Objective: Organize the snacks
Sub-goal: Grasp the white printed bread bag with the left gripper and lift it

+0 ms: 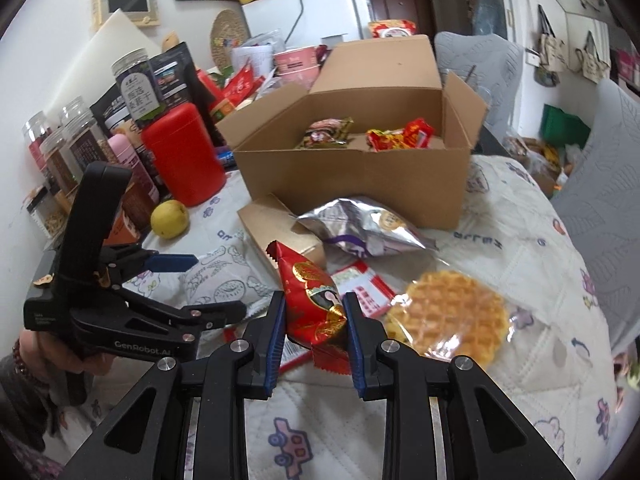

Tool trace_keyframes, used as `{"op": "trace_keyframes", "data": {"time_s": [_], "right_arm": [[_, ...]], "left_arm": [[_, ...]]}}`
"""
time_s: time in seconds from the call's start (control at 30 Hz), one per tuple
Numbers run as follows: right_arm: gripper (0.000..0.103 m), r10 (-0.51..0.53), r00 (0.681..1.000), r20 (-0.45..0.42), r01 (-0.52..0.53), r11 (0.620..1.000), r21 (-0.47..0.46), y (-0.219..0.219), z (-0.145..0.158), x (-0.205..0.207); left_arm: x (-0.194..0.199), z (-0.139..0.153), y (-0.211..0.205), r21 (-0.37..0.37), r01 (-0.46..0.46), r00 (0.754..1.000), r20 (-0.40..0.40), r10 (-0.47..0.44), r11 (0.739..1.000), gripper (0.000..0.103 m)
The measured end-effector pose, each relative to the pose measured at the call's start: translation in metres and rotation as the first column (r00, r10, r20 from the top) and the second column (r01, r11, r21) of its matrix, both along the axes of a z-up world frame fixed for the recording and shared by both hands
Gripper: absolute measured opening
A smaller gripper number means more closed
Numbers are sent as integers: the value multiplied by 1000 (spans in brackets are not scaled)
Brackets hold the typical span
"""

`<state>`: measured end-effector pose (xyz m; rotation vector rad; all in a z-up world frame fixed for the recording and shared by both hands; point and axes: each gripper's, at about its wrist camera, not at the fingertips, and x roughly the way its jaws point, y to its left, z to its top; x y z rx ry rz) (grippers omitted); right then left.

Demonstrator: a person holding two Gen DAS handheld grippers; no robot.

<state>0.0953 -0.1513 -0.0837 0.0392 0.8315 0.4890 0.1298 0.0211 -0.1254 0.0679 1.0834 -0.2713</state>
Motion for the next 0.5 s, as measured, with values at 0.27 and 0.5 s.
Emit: {"op": "trace_keyframes", "data": {"time_s": [0.27,0.5], "right_arm": [[27,-22,1000,-5,22,1000,9,-9,-1,-3],[27,-27,1000,2,27,1000,6,-10,-2,-5]], "left_arm": [[12,-10,2,18,-32,999,-1,32,999,103],[14,-10,18,37,-109,993,54,107,993,80]]}}
